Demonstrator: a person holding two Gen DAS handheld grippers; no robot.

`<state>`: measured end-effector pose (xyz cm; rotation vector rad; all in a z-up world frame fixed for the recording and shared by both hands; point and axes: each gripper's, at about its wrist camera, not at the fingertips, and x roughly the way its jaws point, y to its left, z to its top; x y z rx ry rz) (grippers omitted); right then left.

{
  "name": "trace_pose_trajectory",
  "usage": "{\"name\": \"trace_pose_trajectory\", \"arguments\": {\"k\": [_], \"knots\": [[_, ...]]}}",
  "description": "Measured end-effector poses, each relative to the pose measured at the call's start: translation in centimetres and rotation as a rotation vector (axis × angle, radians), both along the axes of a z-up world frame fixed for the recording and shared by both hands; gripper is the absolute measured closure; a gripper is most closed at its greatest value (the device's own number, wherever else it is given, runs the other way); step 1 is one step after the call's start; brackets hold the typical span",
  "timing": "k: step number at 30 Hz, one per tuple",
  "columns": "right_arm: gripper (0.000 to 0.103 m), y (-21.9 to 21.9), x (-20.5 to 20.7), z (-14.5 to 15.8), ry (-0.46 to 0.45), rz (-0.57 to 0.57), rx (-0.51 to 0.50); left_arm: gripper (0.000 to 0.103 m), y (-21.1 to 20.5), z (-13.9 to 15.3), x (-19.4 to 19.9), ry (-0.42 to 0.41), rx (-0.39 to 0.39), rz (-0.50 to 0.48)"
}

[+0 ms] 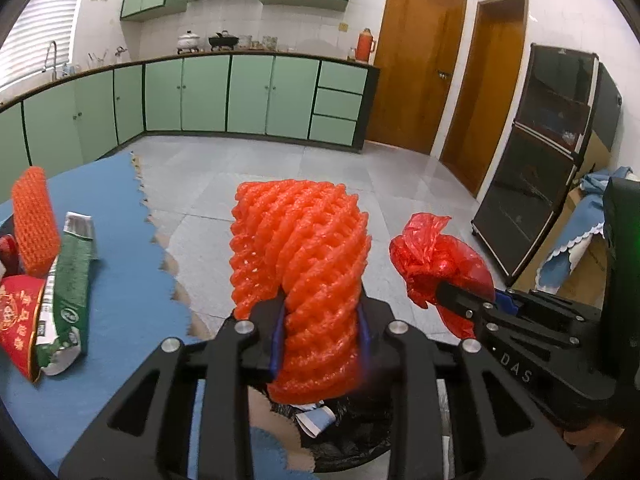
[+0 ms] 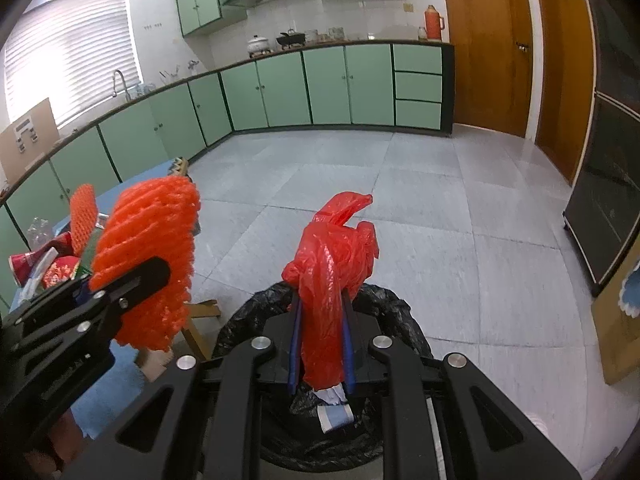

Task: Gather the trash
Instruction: 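Carry the red bag and orange net over the bin and release both, then move both tools back to the table toward the blue snack bag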

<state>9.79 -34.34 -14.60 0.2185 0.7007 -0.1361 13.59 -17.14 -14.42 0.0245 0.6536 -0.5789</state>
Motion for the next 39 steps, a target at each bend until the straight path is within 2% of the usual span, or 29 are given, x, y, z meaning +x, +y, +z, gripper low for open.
{"name": "trace_pose_trajectory", "arguments": {"k": [1,3,5,8,12,21,28,30,35,39], "knots": [[0.082,0.1,0.0,-0.1,0.005,-0.002,-0.001,0.069,-0.2,-0.1,0.0,0.004,0.001,-0.004],[0.081,-0.4,-0.1,-0.3,0.006,-0.013,0.004,0.058,-0.5,0.0,-0.2,0.002,-0.004,-0.004],[0.073,-0.8,-0.2,-0.4,0.008,-0.025,0.008,0.054,-0.5,0.1,-0.2,-0.005,-0.009,-0.006],[0.07,-1.4,-0.4,-0.3,0.004,-0.045,0.014,0.051,-0.5,0.3,-0.3,0.0,-0.021,-0.009],[0.066,-2.0,-0.5,0.0,-0.007,-0.069,0.015,0.036,-0.4,0.7,-0.5,0.003,-0.051,-0.012],[0.066,-2.2,-1.1,1.1,-0.037,-0.086,0.009,0.034,1.2,2.3,-0.4,-0.028,-0.067,0.017],[0.058,-0.9,-0.9,2.3,-0.068,-0.058,0.012,0.026,6.0,4.0,-0.4,-0.07,-0.041,0.118],[0.053,0.2,-0.7,2.8,-0.084,-0.037,0.011,0.023,8.0,4.4,-0.7,-0.083,-0.031,0.164],[0.032,3.8,0.0,4.1,-0.128,0.03,0.015,0.02,12.6,5.4,-1.6,-0.115,0.01,0.286],[0.022,7.6,0.8,4.9,-0.166,0.105,0.001,0.019,16.9,5.8,-2.7,-0.127,0.042,0.391]]}}
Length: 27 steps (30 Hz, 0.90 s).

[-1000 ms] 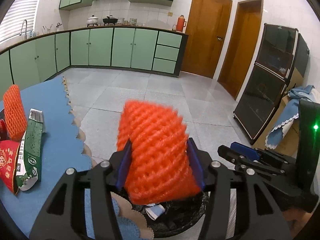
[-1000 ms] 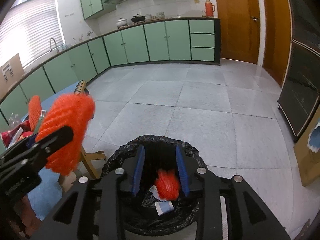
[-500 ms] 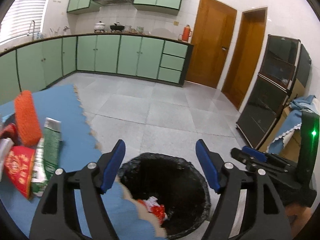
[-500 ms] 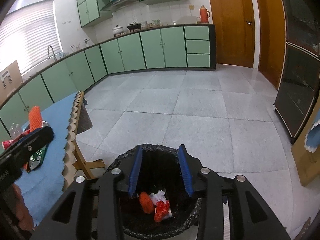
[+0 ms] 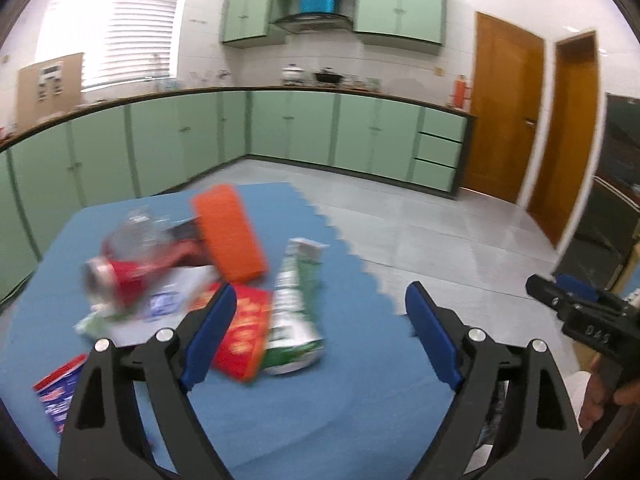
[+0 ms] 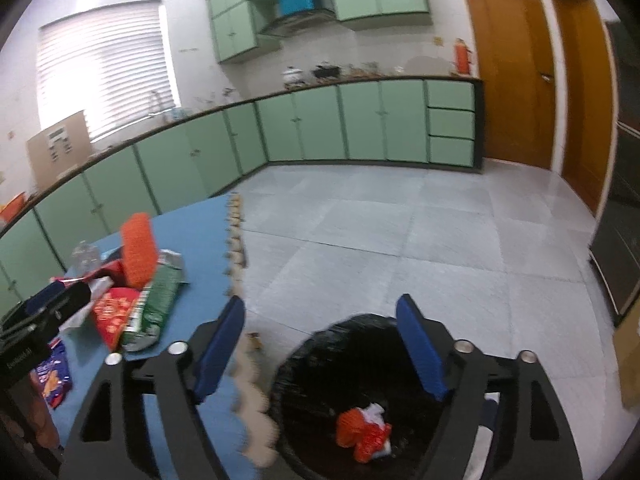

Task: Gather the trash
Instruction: 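Move both tools back to the table toward the blue snack bag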

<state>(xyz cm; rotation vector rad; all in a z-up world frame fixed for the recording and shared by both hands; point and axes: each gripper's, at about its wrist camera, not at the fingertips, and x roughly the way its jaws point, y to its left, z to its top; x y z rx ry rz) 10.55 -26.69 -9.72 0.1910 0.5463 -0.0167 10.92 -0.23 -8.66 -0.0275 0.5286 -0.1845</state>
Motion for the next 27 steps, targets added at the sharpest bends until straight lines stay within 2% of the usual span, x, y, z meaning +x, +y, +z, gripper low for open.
{"name": "trace_pose_trajectory", "arguments": {"k": [10,21,27], "knots": [[0.021,9.2,1.7,0.3,-0.023,0.176,-0.03,0.018,7.9,0.5,-2.6,-0.003,0.023,0.197],[0.021,15.1,2.4,-1.0,-0.025,0.258,-0.064,0.015,13.5,-1.2,-5.3,0.026,0.062,0.335],[0.021,17.1,2.4,-2.0,-0.005,0.279,-0.086,0.014,16.2,-3.1,-6.9,0.084,0.052,0.393]]}}
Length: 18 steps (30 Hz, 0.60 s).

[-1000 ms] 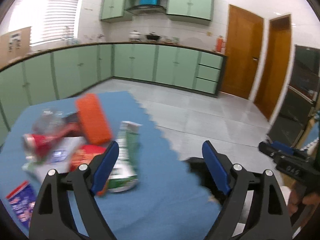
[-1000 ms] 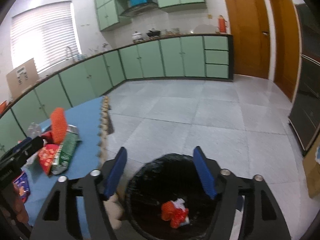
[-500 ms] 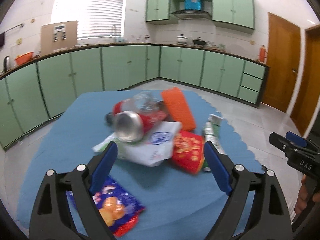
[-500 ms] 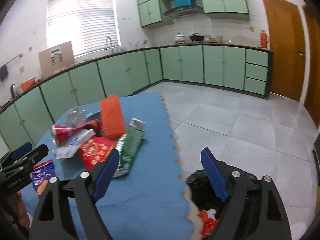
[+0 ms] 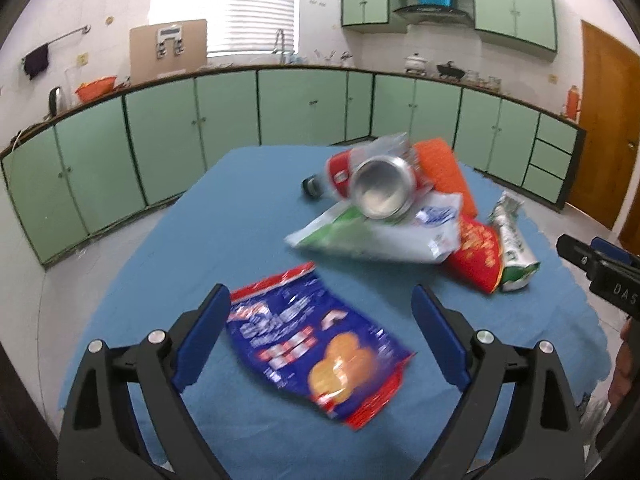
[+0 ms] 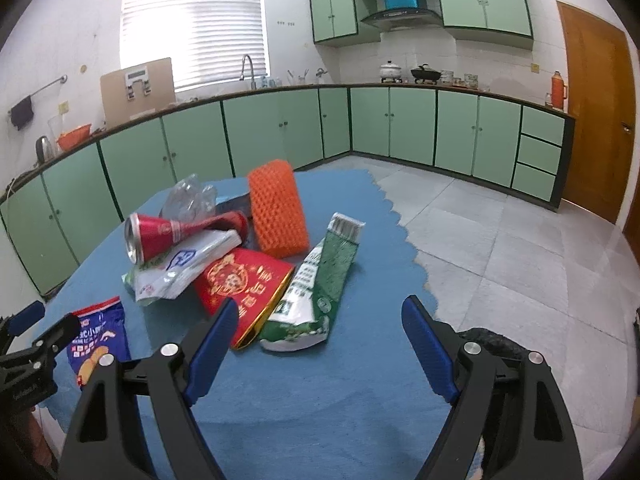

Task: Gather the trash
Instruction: 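Move both tools back to the table toward the blue snack bag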

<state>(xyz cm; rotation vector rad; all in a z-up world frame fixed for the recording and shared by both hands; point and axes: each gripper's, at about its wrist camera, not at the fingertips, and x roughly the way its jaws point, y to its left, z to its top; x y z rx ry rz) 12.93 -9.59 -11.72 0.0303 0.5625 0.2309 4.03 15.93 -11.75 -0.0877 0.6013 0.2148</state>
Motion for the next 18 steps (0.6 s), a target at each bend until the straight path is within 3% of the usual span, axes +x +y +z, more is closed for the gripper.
{"name": "trace_pose_trajectory", "arguments": {"k": [5,18], "knots": [[0.021,0.8,0.0,-0.4,0.012,0.01,-0.023,0.014,0.6,-1.6,0.0,0.043,-0.065,0.015],[0.021,1.9,-0.2,-0.5,0.006,0.035,-0.068,0.012,0.7,-4.9,0.7,0.148,-0.134,0.0]]}}
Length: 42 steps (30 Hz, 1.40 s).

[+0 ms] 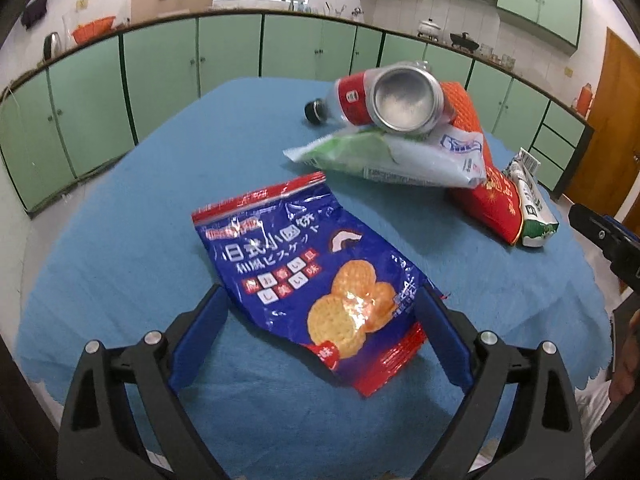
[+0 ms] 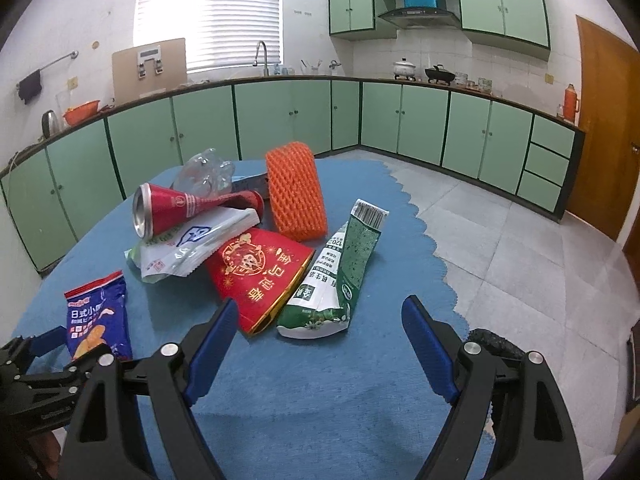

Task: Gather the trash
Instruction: 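Move both tools back to the table toward the blue snack bag, then grasp the blue snack bag with the left tool while the right grasps the milk pouch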

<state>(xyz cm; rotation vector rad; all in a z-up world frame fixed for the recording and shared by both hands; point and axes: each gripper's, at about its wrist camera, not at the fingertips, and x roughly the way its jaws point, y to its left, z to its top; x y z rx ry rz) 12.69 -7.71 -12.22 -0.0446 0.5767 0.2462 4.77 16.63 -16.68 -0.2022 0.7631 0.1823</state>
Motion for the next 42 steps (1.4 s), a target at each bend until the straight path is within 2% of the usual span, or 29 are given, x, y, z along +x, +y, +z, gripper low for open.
{"name": "trace_pose_trajectory", "arguments": {"k": [1,3,4,5,6,8,9,12,14,26,32,40,41,42], "knots": [[0.021,0.0,0.0,0.0,-0.001,0.001,-0.001,0.013,0.0,0.0,0.0,-0.001,-0.001,-0.002],[0.021,-0.1,0.0,-0.1,0.003,0.002,0.003,0.029,-0.1,0.0,0.1,-0.006,-0.007,-0.019],[0.021,-0.2,0.0,-0.1,0.005,0.003,0.006,0.032,-0.1,0.0,0.1,-0.007,-0.005,-0.025],[0.021,-0.2,0.1,-0.2,0.009,0.005,0.008,0.041,-0.2,0.0,0.2,-0.009,-0.008,-0.031],[0.021,-0.2,0.2,-0.2,0.013,0.008,0.009,0.055,-0.3,0.0,0.3,-0.01,-0.01,-0.036],[0.021,-0.2,0.3,-0.4,0.018,0.011,0.01,0.069,-0.5,0.0,0.5,-0.011,-0.006,-0.041],[0.021,-0.2,0.3,-0.4,0.02,0.012,0.011,0.081,-0.6,0.0,0.6,-0.015,-0.008,-0.041],[0.023,-0.3,0.5,-0.5,0.025,0.016,0.014,0.092,-0.5,0.4,0.8,-0.025,-0.032,-0.028],[0.025,-0.4,0.6,-0.5,0.029,0.02,0.018,0.096,-0.6,0.7,0.8,-0.037,-0.026,-0.019],[0.032,0.4,3.5,-2.2,0.08,-0.004,0.012,0.101,-0.2,4.5,0.2,-0.18,0.072,0.057],[0.032,0.6,5.0,-3.1,0.105,-0.034,-0.01,0.103,-0.5,4.6,1.7,-0.179,0.068,0.057],[0.034,0.6,6.1,-3.7,0.147,-0.051,-0.046,0.103,-1.6,4.3,3.0,-0.162,0.104,0.029],[0.034,0.4,6.0,-3.7,0.146,-0.056,-0.061,0.101,-1.8,4.1,3.2,-0.156,0.104,0.026],[0.034,0.3,5.8,-3.7,0.146,-0.063,-0.076,0.096,-1.9,3.9,3.4,-0.147,0.102,0.023]]}}
